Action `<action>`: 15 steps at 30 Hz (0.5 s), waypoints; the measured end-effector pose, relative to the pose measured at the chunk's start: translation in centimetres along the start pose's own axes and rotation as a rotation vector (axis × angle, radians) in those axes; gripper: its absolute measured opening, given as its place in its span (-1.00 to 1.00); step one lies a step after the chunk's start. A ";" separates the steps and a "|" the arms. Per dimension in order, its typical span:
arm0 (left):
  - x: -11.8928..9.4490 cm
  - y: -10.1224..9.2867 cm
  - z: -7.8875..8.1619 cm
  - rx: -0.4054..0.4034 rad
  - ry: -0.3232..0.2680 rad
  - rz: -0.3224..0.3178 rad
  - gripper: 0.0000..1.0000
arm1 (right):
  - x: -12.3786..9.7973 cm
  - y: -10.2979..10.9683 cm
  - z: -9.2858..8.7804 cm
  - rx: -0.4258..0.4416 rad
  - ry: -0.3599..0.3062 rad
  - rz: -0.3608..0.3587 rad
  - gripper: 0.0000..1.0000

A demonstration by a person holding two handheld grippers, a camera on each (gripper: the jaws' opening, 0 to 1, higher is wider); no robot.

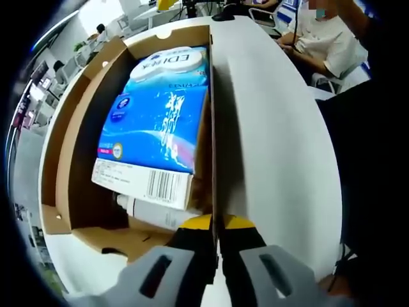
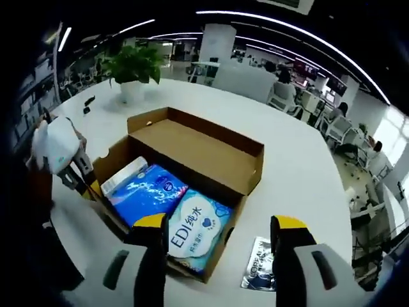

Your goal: Operate the shoe box by opening the lid, removing the specified soft item, and placing it in the target area until the item is outside and the box remains undamaged.

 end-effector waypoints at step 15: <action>0.2 1.2 0.1 0.013 -0.012 -0.005 -0.93 | 2.2 2.8 -0.2 0.092 0.070 0.072 0.34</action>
Point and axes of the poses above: the point that each gripper's makers call its tool centre point, and the gripper's own axes: x roughly forward along the fingers, y roughly to its left, z roughly out of its top, the point moved 10 cm from there along -x, roughly backward along the fingers, and after that the axes turned 1 degree about z, right-handed, at the moved point
